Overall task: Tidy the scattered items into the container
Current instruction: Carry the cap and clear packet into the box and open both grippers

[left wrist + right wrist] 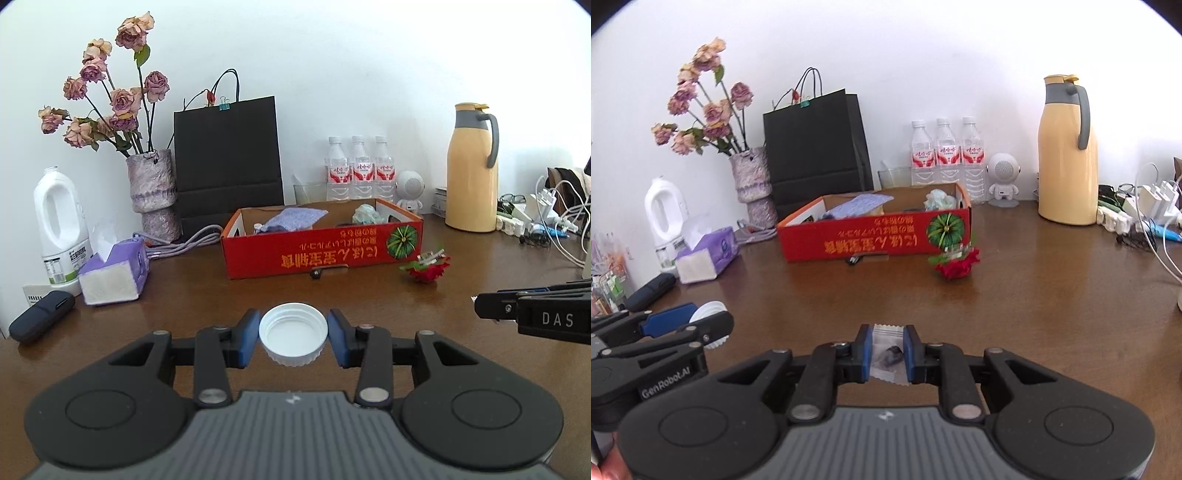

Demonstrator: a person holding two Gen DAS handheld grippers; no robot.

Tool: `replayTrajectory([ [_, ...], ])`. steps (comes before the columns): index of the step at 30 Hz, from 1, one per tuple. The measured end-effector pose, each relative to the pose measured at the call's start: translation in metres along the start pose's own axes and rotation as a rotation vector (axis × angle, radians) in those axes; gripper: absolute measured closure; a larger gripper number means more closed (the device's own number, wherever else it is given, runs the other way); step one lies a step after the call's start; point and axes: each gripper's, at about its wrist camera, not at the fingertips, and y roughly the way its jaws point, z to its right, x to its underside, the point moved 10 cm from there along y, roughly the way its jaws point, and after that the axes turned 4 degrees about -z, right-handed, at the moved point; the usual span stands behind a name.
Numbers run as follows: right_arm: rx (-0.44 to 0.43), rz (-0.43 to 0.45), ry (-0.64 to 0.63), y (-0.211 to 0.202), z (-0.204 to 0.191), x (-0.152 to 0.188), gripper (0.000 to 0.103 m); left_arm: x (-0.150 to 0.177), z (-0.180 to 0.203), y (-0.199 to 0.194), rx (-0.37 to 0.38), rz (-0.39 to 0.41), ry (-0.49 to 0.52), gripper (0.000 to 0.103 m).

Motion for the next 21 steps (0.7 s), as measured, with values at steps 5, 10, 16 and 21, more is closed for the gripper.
replayTrajectory([
  [5, -0.015, 0.050, -0.001, 0.050, 0.017, -0.082, 0.087, -0.083, -0.008, 0.079, 0.037, 0.032, 0.009, 0.062],
  [10, -0.095, -0.001, 0.031, 0.132, 0.043, -0.165, 0.087, -0.150, -0.010, 0.195, 0.111, -0.084, -0.033, 0.062],
  [16, -0.099, -0.160, 0.081, 0.247, 0.066, -0.225, 0.087, -0.179, 0.031, 0.321, 0.188, -0.222, -0.018, 0.062],
  [21, -0.066, -0.267, 0.082, 0.318, 0.073, -0.242, 0.087, -0.168, 0.054, 0.386, 0.252, -0.358, -0.026, 0.056],
])
